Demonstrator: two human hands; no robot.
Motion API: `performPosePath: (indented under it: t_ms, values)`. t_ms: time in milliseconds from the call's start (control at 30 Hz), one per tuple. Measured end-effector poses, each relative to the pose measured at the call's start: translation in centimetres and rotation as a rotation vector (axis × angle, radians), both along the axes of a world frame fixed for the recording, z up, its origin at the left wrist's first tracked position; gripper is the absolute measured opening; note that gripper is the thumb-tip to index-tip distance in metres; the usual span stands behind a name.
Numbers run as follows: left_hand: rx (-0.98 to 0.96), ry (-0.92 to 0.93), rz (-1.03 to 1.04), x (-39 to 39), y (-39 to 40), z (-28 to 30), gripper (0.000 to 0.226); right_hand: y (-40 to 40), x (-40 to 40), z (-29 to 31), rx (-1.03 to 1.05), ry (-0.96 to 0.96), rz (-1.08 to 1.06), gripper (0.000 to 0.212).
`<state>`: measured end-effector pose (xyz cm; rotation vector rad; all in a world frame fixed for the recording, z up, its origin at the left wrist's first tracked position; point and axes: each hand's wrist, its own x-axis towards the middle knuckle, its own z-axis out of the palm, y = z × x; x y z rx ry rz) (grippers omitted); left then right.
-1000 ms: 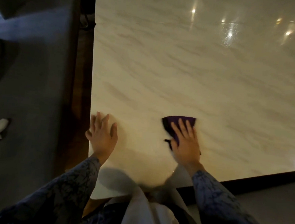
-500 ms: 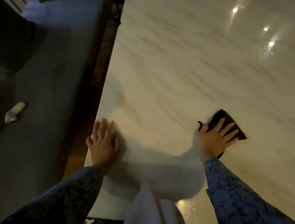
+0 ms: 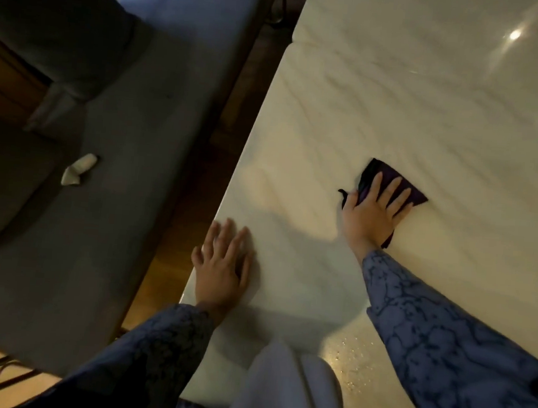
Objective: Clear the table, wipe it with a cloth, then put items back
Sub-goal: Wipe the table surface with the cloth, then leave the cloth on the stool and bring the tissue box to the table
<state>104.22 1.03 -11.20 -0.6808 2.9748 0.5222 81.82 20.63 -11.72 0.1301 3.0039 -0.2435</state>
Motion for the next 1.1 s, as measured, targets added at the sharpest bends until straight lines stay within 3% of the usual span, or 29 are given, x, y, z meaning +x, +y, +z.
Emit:
performPosePath:
  t_ms: [233, 367, 500, 633, 767, 833, 933, 1033, 1100]
  values:
    - [0.086, 0.048, 0.024, -0.4, -0.3, 0.4, 0.055, -4.6, 4.5, 0.7, -0.01, 0.028, 0.365, 0.07]
    - [0.287, 0.239, 0.072, 0.0, -1.1, 0.3, 0.057, -8.1, 10.6, 0.7, 0.009, 0.042, 0.51, 0.067]
    - [0.606, 0.367, 0.13, 1.7, -3.9, 1.6, 0.052, -11.1, 17.6, 0.5, -0.029, 0.029, 0.581, 0.063]
    - [0.647, 0.251, 0.266, 5.1, -10.6, 1.6, 0.043, -14.2, 23.5, 0.4, -0.069, -0.003, 0.663, 0.06]
    - [0.705, 0.057, 0.408, 8.5, -17.4, 1.0, 0.041, -18.4, 27.8, 0.2, -0.202, -0.037, 0.783, 0.043]
    - [0.8, -0.057, 0.515, 10.2, -20.5, 0.8, 0.037, -21.7, 29.5, 1.3, -0.385, -0.13, 0.643, 0.046]
    - [1.023, -0.098, 0.657, 13.5, -24.4, 1.9, 0.022, -27.6, 30.7, 5.6, -0.762, -0.516, 0.227, 0.043]
    - [1.347, 0.073, 0.814, 16.3, -26.9, 5.0, 0.034, -33.6, 30.8, 8.8, -1.156, -0.747, -0.11, 0.028]
    - [1.538, 0.166, 0.9, 17.9, -28.7, 6.4, 0.056, -37.4, 30.7, 9.6, -1.304, -0.892, -0.227, 0.036]
